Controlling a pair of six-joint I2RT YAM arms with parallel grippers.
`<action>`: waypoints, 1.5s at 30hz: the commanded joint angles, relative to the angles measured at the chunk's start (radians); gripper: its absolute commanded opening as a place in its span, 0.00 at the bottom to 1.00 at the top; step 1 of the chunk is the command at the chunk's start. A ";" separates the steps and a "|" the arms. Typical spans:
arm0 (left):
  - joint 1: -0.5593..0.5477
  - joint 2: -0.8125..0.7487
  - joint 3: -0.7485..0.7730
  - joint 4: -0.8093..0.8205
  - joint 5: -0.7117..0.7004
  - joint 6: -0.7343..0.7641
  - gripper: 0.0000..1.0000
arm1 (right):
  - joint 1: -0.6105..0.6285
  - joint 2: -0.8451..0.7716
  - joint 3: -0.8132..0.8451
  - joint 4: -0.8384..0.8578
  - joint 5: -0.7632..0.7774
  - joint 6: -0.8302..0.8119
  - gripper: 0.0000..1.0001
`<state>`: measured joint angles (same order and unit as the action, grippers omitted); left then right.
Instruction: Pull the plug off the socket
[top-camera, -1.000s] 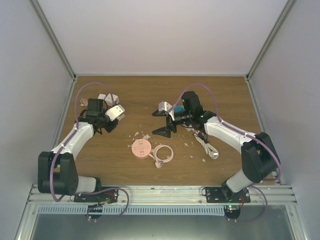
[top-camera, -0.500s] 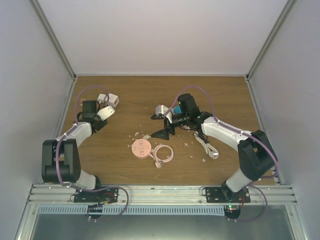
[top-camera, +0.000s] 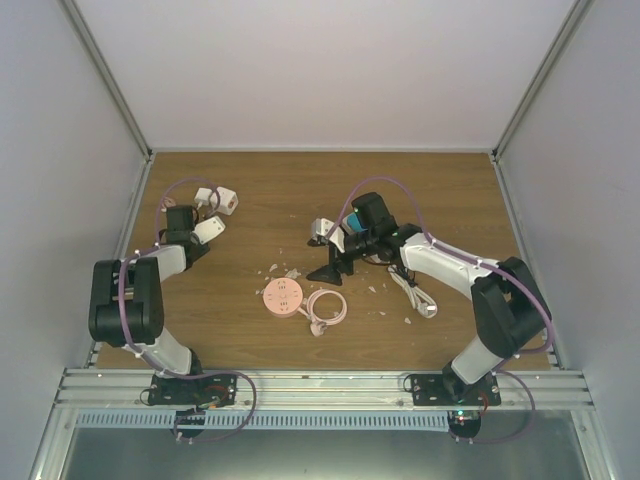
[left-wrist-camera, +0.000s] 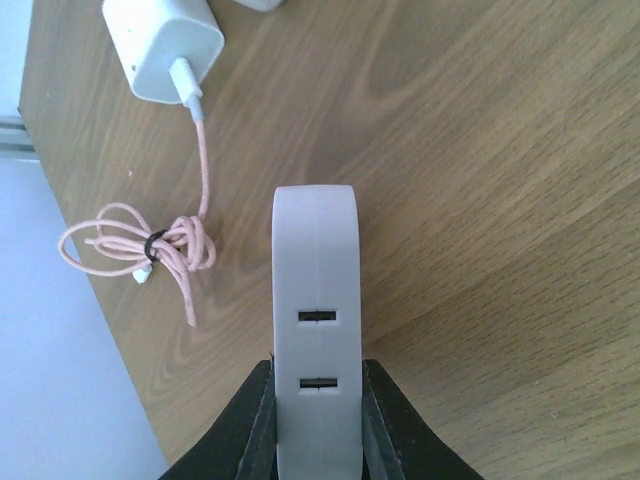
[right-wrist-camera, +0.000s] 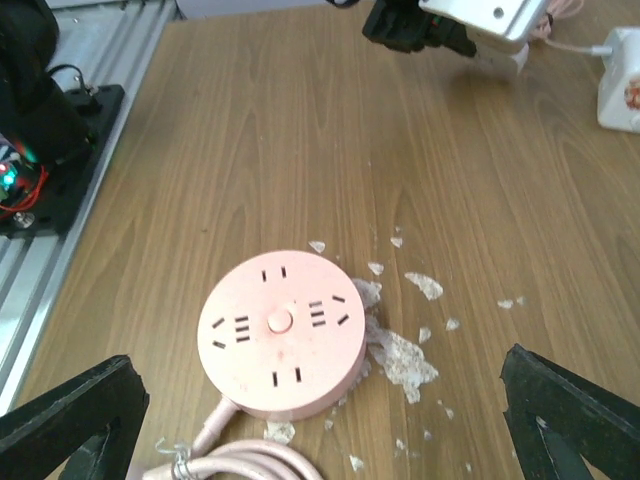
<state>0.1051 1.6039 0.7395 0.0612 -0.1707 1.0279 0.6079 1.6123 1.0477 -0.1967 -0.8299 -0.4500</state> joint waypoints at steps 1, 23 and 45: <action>0.008 0.027 -0.025 0.111 -0.021 0.022 0.06 | 0.007 0.009 0.003 -0.076 0.066 -0.065 0.97; 0.009 -0.041 -0.005 -0.124 0.144 -0.065 0.93 | 0.021 0.058 -0.051 -0.186 0.283 -0.188 0.81; 0.009 -0.191 0.144 -0.382 0.350 -0.186 0.99 | 0.155 0.160 -0.080 -0.224 0.575 -0.281 0.89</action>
<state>0.1074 1.4464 0.8436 -0.3035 0.1501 0.8635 0.7647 1.8019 1.0058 -0.3756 -0.3328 -0.6834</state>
